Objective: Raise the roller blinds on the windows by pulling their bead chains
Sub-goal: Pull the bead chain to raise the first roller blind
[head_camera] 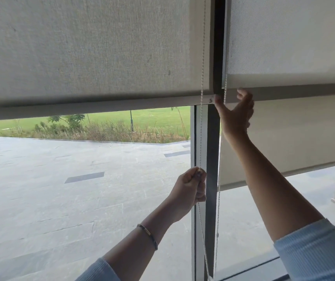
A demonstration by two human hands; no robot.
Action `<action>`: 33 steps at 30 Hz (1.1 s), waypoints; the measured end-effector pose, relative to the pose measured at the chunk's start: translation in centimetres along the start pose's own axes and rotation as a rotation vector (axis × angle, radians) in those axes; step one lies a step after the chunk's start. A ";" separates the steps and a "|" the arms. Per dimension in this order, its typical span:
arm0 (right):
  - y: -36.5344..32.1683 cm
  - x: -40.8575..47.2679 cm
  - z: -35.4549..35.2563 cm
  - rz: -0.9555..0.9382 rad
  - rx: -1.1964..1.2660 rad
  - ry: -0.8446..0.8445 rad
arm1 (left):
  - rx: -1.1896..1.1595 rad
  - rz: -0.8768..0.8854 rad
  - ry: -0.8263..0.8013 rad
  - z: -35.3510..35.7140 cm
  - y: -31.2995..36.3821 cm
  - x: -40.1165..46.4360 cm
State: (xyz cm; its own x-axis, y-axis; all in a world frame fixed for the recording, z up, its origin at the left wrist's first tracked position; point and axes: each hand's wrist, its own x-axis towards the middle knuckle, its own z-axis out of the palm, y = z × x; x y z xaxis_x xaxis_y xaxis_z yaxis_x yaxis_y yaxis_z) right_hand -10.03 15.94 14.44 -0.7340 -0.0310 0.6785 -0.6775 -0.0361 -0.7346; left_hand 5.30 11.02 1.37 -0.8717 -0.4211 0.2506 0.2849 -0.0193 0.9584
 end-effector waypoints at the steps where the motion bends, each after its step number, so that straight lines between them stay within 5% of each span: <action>1: 1.0 -0.1 0.6 0.114 0.041 -0.159 | -0.002 0.003 0.003 -0.2 0.0 0.0; 4: 3.7 -1.1 1.5 0.213 0.336 -0.408 | 0.007 0.010 0.015 -0.8 -0.1 0.2; 10: 6.2 -5.5 1.5 0.188 0.702 -0.095 | 0.019 0.036 0.063 -1.6 0.2 0.5; 33: 7.7 -5.2 2.6 0.195 0.488 -0.109 | 0.032 0.023 0.043 -0.5 0.4 1.0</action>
State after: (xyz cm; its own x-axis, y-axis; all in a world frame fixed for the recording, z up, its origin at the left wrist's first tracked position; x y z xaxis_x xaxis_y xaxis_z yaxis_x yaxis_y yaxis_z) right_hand -11.27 13.20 5.24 -0.8174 -0.1858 0.5454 -0.4095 -0.4785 -0.7768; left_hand 4.67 10.16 1.91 -0.8469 -0.4595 0.2676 0.2914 0.0198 0.9564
